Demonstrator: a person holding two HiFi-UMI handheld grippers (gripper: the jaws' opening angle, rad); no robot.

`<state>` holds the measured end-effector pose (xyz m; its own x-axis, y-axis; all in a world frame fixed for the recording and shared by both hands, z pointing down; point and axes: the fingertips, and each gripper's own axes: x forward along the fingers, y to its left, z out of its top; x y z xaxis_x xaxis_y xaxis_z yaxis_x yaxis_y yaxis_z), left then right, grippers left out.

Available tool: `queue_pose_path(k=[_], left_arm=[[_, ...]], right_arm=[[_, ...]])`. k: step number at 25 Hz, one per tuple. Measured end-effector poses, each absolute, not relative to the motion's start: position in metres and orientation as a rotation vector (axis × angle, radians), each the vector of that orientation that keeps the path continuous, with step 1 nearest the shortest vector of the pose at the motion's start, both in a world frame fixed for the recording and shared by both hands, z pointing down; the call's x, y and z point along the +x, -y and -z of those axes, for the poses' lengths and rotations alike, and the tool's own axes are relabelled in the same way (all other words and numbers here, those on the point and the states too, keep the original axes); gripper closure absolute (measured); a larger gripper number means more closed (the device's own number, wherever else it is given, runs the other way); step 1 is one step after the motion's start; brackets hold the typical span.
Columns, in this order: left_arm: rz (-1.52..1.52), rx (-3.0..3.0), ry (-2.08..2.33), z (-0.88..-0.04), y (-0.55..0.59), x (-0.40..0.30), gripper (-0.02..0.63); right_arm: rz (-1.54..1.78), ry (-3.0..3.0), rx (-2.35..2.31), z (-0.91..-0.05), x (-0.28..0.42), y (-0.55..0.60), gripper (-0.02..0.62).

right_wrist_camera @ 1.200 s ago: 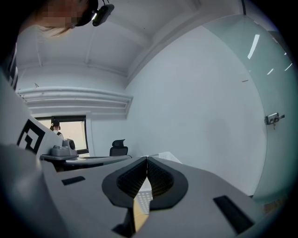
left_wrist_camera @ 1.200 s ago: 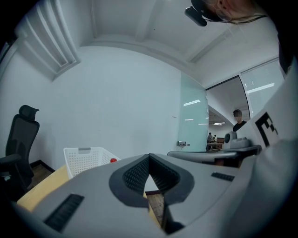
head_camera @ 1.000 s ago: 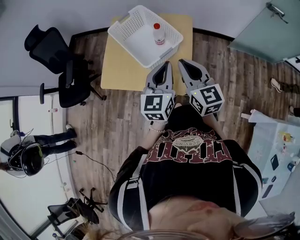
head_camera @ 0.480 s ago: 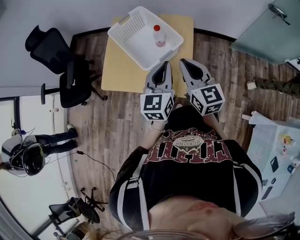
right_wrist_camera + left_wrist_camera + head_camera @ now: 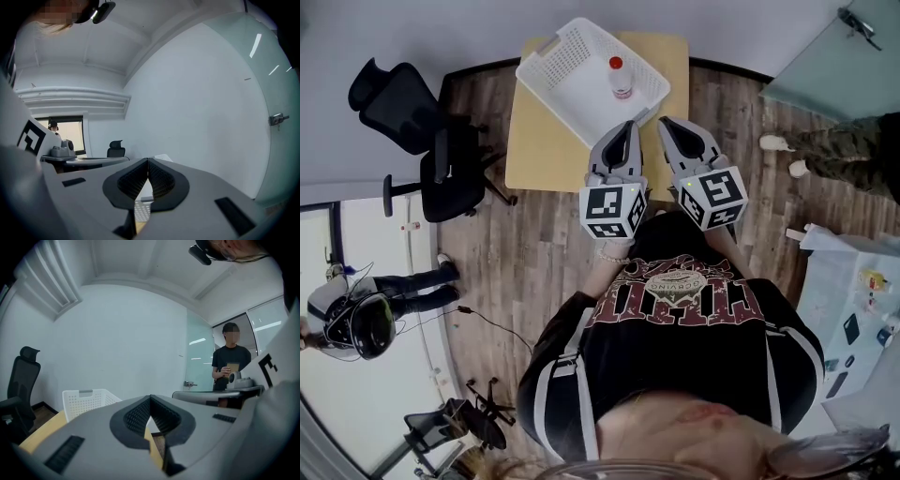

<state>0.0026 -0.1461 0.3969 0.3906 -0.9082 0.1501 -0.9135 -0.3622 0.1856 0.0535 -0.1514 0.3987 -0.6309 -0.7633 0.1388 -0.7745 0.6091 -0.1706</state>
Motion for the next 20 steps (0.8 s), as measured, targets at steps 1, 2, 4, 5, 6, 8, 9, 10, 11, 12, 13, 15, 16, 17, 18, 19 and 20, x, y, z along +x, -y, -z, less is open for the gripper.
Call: queue_pose_path(k=[1,2,4,5,6,8,9,10,11,12,13,15,16,17,18,19,20], left_arm=[[-0.035,2.412,1.614,-0.397,0.149,0.0,0.558],[-0.038,2.414,1.615,-0.397,0.152,-0.001,0.558],[-0.045,2.42,1.617,-0.398,0.158,-0.004,0.558],[-0.048,2.422,1.617,-0.398,0.161,-0.005,0.558],[-0.053,2.424,1.616,-0.398,0.164,-0.007,0.558],[-0.063,2.428,1.614,-0.399,0.169,-0.009,0.558],[-0.067,2.429,1.612,-0.4,0.172,-0.01,0.558],[-0.071,2.43,1.61,-0.401,0.175,-0.011,0.558],[-0.074,2.43,1.607,-0.402,0.179,-0.014,0.558],[-0.077,2.43,1.604,-0.404,0.183,-0.016,0.558],[-0.082,2.429,1.6,-0.405,0.187,-0.019,0.558],[-0.09,2.428,1.593,-0.408,0.193,-0.022,0.558],[-0.094,2.427,1.591,-0.409,0.196,-0.023,0.558],[-0.097,2.427,1.588,-0.411,0.198,-0.023,0.558],[-0.1,2.427,1.585,-0.412,0.201,-0.024,0.558],[-0.104,2.426,1.581,-0.413,0.204,-0.025,0.558],[-0.107,2.425,1.577,-0.414,0.207,-0.026,0.558]], right_arm=[[-0.332,2.769,1.327,-0.399,0.052,0.154,0.578],[-0.331,2.767,1.33,-0.4,0.05,0.157,0.578],[-0.328,2.762,1.336,-0.4,0.048,0.163,0.578],[-0.327,2.76,1.341,-0.401,0.047,0.166,0.578],[-0.327,2.758,1.345,-0.401,0.046,0.169,0.578],[-0.327,2.756,1.352,-0.401,0.044,0.173,0.578],[-0.328,2.755,1.355,-0.401,0.043,0.176,0.578],[-0.33,2.754,1.357,-0.402,0.041,0.179,0.578],[-0.332,2.751,1.359,-0.402,0.039,0.182,0.578],[-0.335,2.749,1.361,-0.403,0.036,0.186,0.578],[-0.337,2.746,1.363,-0.404,0.034,0.189,0.578],[-0.341,2.741,1.369,-0.405,0.031,0.194,0.578],[-0.343,2.738,1.373,-0.406,0.03,0.196,0.578],[-0.345,2.736,1.376,-0.406,0.03,0.198,0.578],[-0.347,2.732,1.38,-0.407,0.03,0.199,0.578],[-0.35,2.728,1.384,-0.407,0.029,0.201,0.577],[-0.352,2.723,1.388,-0.407,0.028,0.203,0.578]])
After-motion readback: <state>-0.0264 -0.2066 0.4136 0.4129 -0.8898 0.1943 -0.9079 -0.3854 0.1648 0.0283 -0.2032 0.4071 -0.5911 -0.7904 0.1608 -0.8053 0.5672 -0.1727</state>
